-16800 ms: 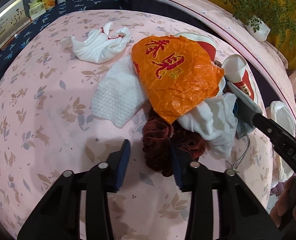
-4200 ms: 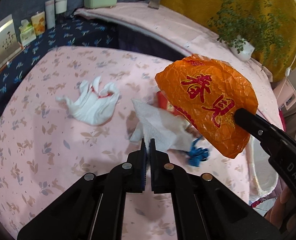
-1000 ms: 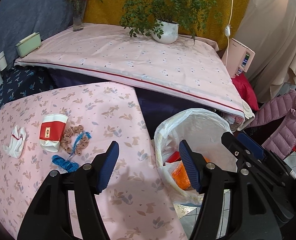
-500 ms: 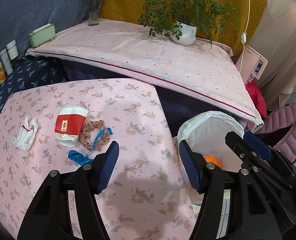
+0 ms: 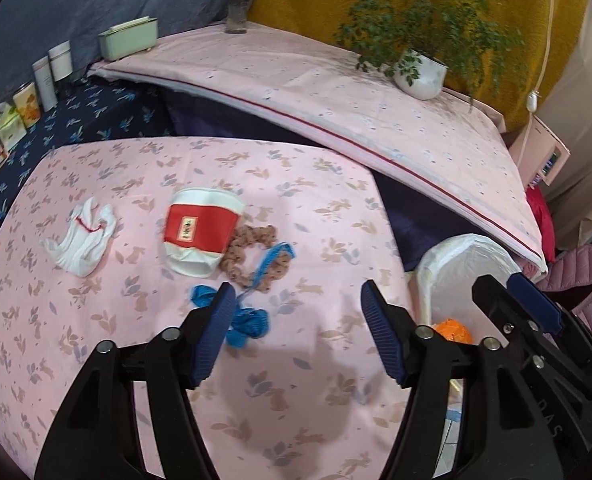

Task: Collect trash
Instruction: 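Grasp the white glove with the left tool while the right tool grasps the blue tape measure, then carry the glove and tape measure over the bin and release both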

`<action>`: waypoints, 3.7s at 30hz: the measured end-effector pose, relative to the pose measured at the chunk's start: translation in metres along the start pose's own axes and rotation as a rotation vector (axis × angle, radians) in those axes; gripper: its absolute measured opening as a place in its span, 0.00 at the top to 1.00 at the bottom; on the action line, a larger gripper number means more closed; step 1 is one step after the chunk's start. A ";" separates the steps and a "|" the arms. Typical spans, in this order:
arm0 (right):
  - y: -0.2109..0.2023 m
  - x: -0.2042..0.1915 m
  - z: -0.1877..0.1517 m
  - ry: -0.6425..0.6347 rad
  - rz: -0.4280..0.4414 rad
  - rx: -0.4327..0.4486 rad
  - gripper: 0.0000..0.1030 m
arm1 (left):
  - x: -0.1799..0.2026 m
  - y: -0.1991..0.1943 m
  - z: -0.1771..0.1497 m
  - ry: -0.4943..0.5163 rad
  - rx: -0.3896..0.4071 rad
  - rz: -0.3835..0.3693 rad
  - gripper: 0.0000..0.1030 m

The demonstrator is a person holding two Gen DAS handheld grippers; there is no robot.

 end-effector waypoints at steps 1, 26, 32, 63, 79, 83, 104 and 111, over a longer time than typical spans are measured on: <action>0.002 -0.005 -0.001 -0.006 0.002 -0.003 0.51 | -0.008 0.001 0.000 -0.015 0.002 0.005 0.37; 0.097 -0.126 -0.052 -0.143 0.097 -0.208 0.47 | -0.231 0.024 0.000 -0.266 -0.022 0.233 0.16; 0.125 -0.138 -0.055 -0.152 0.097 -0.245 0.47 | -0.262 0.049 0.007 -0.288 -0.062 0.240 0.15; 0.124 -0.138 -0.066 -0.147 0.116 -0.262 0.80 | -0.203 0.050 0.011 -0.231 -0.067 0.068 0.83; 0.045 -0.081 -0.017 -0.053 0.120 -0.086 0.80 | -0.074 -0.012 0.025 -0.053 0.024 -0.013 0.83; 0.025 -0.058 -0.006 -0.019 0.109 -0.038 0.80 | -0.033 -0.022 0.025 0.017 0.039 -0.029 0.83; -0.036 0.101 -0.001 0.223 0.007 0.082 0.80 | 0.139 -0.019 -0.002 0.282 0.000 -0.125 0.83; -0.039 0.151 -0.015 0.311 -0.025 0.085 0.80 | 0.177 -0.007 -0.014 0.344 -0.026 -0.137 0.82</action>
Point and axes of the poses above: each gripper's, at about its wrist camera, not at the fingertips, and y roughly the way its jaws point, x to its right, z to its top, the point moved 10 cm from there along y, roughly the way its jaws point, and after that the axes turned 8 degrees about -x, right-handed, at the moved point
